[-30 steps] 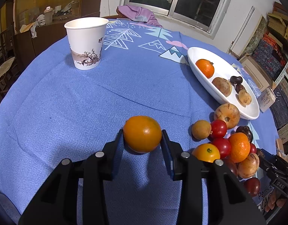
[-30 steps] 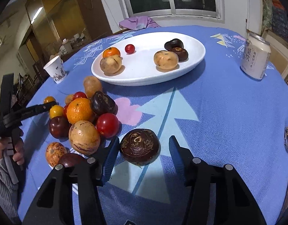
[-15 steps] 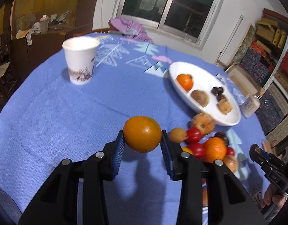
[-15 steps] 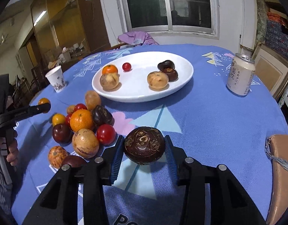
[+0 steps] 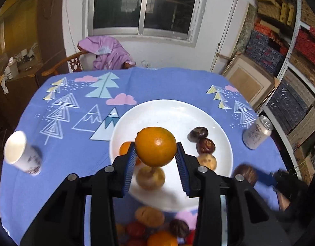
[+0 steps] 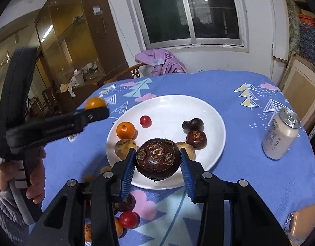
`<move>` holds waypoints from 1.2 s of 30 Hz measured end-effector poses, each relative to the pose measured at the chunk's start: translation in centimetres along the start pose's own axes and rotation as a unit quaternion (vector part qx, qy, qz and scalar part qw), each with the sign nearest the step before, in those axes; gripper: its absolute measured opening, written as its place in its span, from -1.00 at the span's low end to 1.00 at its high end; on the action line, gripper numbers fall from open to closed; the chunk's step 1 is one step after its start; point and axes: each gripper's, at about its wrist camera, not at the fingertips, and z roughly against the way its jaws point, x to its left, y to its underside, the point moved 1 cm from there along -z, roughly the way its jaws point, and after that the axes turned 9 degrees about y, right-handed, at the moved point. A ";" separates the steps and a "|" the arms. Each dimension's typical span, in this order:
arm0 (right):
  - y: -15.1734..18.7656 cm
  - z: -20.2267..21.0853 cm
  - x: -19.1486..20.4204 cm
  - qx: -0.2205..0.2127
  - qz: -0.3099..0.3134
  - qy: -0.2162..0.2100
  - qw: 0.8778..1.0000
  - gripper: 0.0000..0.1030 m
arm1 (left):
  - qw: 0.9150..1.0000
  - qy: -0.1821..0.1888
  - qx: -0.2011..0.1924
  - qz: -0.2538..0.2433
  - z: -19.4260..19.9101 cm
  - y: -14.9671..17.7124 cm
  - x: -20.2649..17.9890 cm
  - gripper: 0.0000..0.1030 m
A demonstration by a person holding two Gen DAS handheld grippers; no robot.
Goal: Organize fruits
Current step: 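Carry the orange and dark brown fruit over the white plate and release both, then grasp a yellow-orange fruit with the left tool while the right tool grasps a dark red plum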
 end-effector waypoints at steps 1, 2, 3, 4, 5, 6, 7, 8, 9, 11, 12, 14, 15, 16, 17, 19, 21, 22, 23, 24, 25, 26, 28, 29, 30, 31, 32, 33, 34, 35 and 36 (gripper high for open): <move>0.1 -1.1 0.6 0.007 0.011 0.001 1.000 -0.15 | 1.000 -0.003 0.012 -0.001 -1.5 -0.6 0.0 -0.27; 0.3 -1.9 1.3 0.012 0.022 0.000 1.000 -0.15 | 1.000 -0.007 0.023 -0.002 -2.9 -1.2 0.1 -0.27; 0.5 -2.6 1.7 0.015 0.030 -0.003 0.999 -0.15 | 0.999 -0.011 0.032 -0.002 -4.2 -1.5 0.2 -0.27; 0.7 -3.1 2.1 0.019 0.036 -0.008 0.999 -0.15 | 0.999 -0.011 0.047 -0.001 -5.9 -2.0 0.3 -0.27; 0.9 -3.6 2.5 0.024 0.041 -0.012 0.999 -0.15 | 0.998 -0.008 0.056 0.002 -7.0 -2.1 0.6 -0.27; 1.1 -4.2 2.8 0.031 0.047 -0.014 0.998 -0.15 | 0.998 -0.007 0.063 0.007 -8.1 -2.4 0.9 -0.27; 1.4 -4.6 2.9 0.037 0.049 -0.015 0.998 -0.15 | 0.998 -0.005 0.068 0.013 -9.2 -2.7 1.1 -0.27; 1.5 -5.0 3.0 0.043 0.050 -0.017 0.998 -0.15 | 0.997 -0.002 0.074 0.014 -10.1 -2.7 1.0 -0.27; 1.7 -5.5 2.9 0.050 0.048 -0.020 0.997 -0.15 | 0.997 0.000 0.080 0.015 -11.1 -2.9 0.9 -0.27; 1.9 -6.1 2.8 0.060 0.041 -0.023 0.997 -0.15 | 0.996 -0.001 0.088 0.009 -12.3 -3.0 0.5 -0.26; 2.0 -6.5 2.8 0.064 0.040 -0.021 0.997 -0.14 | 0.996 0.000 0.093 0.004 -12.9 -3.0 0.2 -0.26; 2.1 -7.2 2.7 0.069 0.037 -0.015 0.997 -0.13 | 0.995 -0.001 0.095 0.002 -13.7 -2.9 -0.2 -0.20; 2.0 -7.2 2.6 0.065 0.033 -0.015 0.997 -0.13 | 0.995 -0.002 0.095 -0.001 -13.8 -2.9 -0.3 -0.14; 1.9 -7.1 2.4 0.064 0.028 -0.019 0.997 -0.11 | 0.996 -0.002 0.091 -0.001 -13.6 -2.9 -0.4 0.02; 1.7 -6.8 2.2 0.065 0.016 -0.028 0.997 -0.01 | 0.996 -0.003 0.086 0.000 -13.2 -2.9 -0.4 0.14; 1.3 -6.1 1.8 0.057 0.000 -0.040 0.998 0.07 | 0.997 -0.001 0.075 0.000 -11.7 -3.2 -0.4 0.17; 1.1 -4.9 1.6 0.044 -0.004 -0.038 0.998 0.08 | 0.998 -0.003 0.060 0.000 -9.6 -3.4 -0.3 0.18; 1.0 -4.2 1.5 0.038 -0.008 -0.038 0.999 0.08 | 0.999 -0.006 0.047 -0.001 -7.8 -3.4 -0.1 0.18; 1.0 -3.3 1.3 0.031 -0.017 -0.039 0.999 0.12 | 0.999 -0.008 0.037 -0.003 -6.3 -3.4 0.0 0.24; 1.1 -2.4 1.1 0.025 -0.026 -0.042 0.998 0.22 | 1.000 -0.015 0.026 -0.006 -4.6 -3.2 0.2 0.29; 1.2 -1.6 0.8 0.019 -0.034 -0.044 0.998 0.27 | 1.000 -0.027 0.013 -0.008 -2.8 -2.8 0.5 0.44; 1.4 -0.6 0.7 0.012 -0.040 -0.045 0.998 0.34 | 0.999 -0.039 -0.003 -0.010 -0.8 -2.1 0.9 0.59; 2.2 1.3 0.0 -0.006 -0.061 -0.041 0.997 0.48 | 0.997 -0.063 -0.027 -0.018 2.7 -0.2 1.5 0.74; 2.7 2.1 -0.3 -0.013 -0.072 -0.040 0.997 0.60 | 0.996 -0.072 -0.036 -0.024 4.3 1.2 1.8 0.78; 3.4 3.0 -0.8 -0.020 -0.084 -0.041 0.995 0.69 | 0.996 -0.078 -0.040 -0.027 5.5 2.6 2.2 0.80; 4.2 3.7 -1.0 -0.027 -0.095 -0.042 0.994 0.73 | 0.995 -0.082 -0.041 -0.027 6.4 3.8 2.5 0.82; 5.2 4.3 -1.3 -0.030 -0.105 -0.040 0.993 0.77 | 0.995 -0.087 -0.043 -0.024 7.4 5.7 3.0 0.86; 6.0 4.8 -2.2 -0.029 -0.111 -0.040 0.993 0.77 | 0.995 -0.089 -0.044 -0.021 8.0 7.2 3.5 0.87; 6.8 5.1 -2.4 -0.029 -0.117 -0.040 0.992 0.77 | 0.995 -0.090 -0.045 -0.015 8.6 9.1 4.1 0.89; 7.5 5.1 -2.7 -0.027 -0.121 -0.039 0.992 0.78 | 0.995 -0.089 -0.044 -0.010 8.9 10.6 4.6 0.91; 8.2 5.3 -3.0 -0.025 -0.126 -0.037 0.991 0.79 | 0.995 -0.088 -0.041 -0.004 8.9 11.9 5.2 0.91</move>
